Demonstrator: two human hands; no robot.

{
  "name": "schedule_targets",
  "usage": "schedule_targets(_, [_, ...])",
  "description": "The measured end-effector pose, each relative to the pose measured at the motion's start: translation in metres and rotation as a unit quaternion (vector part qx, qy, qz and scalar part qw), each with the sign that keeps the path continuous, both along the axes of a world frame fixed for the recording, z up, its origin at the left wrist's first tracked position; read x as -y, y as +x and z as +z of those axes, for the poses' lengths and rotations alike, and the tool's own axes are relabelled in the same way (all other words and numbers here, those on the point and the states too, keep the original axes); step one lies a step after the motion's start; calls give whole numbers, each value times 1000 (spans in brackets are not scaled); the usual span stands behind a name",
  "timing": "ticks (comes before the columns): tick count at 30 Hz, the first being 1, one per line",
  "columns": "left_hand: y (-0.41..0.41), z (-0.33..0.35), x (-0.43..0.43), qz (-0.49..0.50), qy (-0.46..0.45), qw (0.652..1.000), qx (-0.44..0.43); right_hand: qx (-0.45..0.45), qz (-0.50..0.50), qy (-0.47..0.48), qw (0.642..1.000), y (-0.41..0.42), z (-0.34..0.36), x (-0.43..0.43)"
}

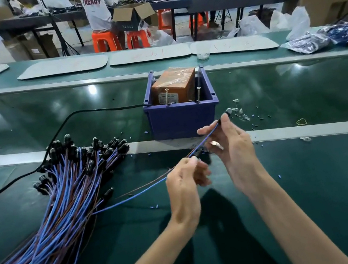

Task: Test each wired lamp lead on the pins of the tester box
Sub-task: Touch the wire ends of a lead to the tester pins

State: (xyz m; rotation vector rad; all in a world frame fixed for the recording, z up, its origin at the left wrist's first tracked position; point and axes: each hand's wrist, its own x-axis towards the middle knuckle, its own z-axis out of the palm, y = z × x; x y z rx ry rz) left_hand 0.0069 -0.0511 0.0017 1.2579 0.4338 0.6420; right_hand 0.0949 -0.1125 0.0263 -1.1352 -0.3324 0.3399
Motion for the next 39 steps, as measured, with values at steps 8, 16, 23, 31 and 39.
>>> schedule_targets(8, [9, 19, -27, 75, -243, 966, 51, -71, -37, 49, 996, 24, 20, 33])
schedule_targets(16, [12, 22, -25, 38, -247, 968, 4, -75, 42, -38, 996, 20, 17, 46])
schedule_targets(23, [8, -5, -13, -52, 45, 995, -77, 33, 68, -232, 970, 10, 18, 38])
schedule_targets(31, [-10, -26, -6, -43, 221, 974, -7, 59, 119, -344, 930, -2, 12, 25])
schedule_targets(39, [-12, -28, -10, -44, 170, 984, -15, 101, 154, -346, 920, -12, 9, 16])
